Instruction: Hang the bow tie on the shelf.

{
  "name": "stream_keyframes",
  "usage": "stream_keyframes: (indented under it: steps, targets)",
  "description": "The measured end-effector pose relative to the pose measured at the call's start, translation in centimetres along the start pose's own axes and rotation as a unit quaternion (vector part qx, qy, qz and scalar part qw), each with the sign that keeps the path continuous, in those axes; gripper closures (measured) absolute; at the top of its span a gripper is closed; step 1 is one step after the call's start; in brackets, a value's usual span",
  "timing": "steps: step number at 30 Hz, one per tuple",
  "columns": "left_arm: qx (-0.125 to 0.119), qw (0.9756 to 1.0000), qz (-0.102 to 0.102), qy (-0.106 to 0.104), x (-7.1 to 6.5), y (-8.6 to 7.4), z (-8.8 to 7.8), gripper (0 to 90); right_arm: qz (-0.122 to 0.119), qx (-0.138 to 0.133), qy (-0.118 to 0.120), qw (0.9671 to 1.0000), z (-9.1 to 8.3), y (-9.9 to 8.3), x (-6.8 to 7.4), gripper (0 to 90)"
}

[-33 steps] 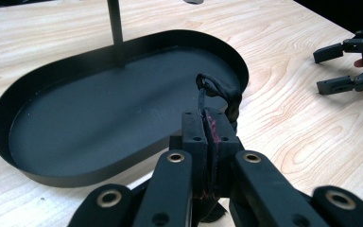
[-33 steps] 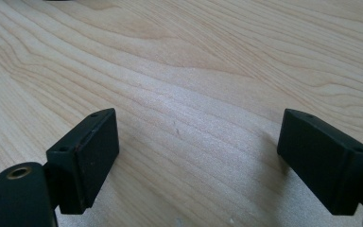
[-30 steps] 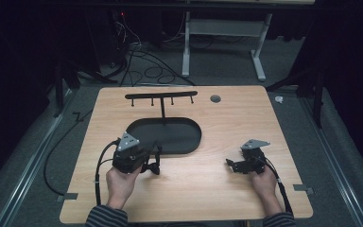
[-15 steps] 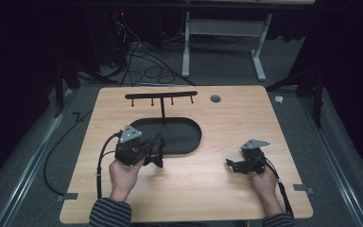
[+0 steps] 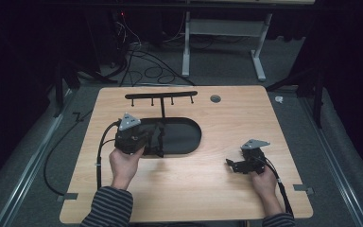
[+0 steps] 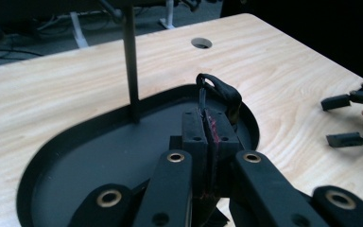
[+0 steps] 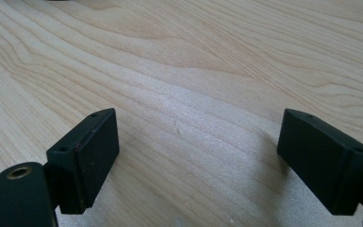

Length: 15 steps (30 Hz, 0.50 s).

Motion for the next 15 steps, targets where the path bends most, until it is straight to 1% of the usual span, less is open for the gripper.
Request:
stream_keyframes:
  steps: [7, 10, 11, 12, 13, 14, 15]
  targets:
    - [-0.011, 0.9999, -0.003, 0.005, 0.6, 0.8, 0.2, 88.2, -0.001, 0.0, 0.0, 1.0, 0.0, 0.0, 0.0, 14.3]
    - [-0.015, 0.9998, 0.001, 0.01, 1.0, 1.7, 0.5, 88.2, -0.001, 0.0, 0.0, 1.0, 0.0, 0.0, 0.0, 14.3]
    - [-0.015, 0.9998, 0.001, 0.01, 1.0, 1.7, 0.5, 88.2, -0.001, 0.0, 0.0, 1.0, 0.0, 0.0, 0.0, 14.3]
    - [-0.016, 0.9998, 0.003, 0.013, 1.1, 2.1, 0.6, 88.2, -0.001, 0.0, 0.0, 1.0, 0.0, 0.0, 0.0, 14.3]
    - [-0.016, 0.9998, 0.003, 0.013, 1.1, 2.1, 0.6, 88.1, -0.001, 0.0, 0.0, 1.0, 0.0, 0.0, 0.0, 14.3]
    - [-0.023, 0.9996, 0.004, 0.016, 1.3, 2.5, 0.7, 88.1, -0.002, -0.001, 0.0, 1.0, 0.0, 0.0, 0.0, 14.3]
    - [-0.023, 0.9996, 0.004, 0.016, 1.3, 2.5, 0.7, 88.2, -0.002, -0.001, 0.0, 1.0, 0.0, 0.0, 0.0, 14.3]
Point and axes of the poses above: each handheld gripper's, and its own axes: z roughly forward along the jaws, y roughly out of its top, x roughly to its left, the point moved 6 cm from there along z, roughly forward along the jaws, and after that the axes turned 12 degrees about -y, right-handed, at the moved point
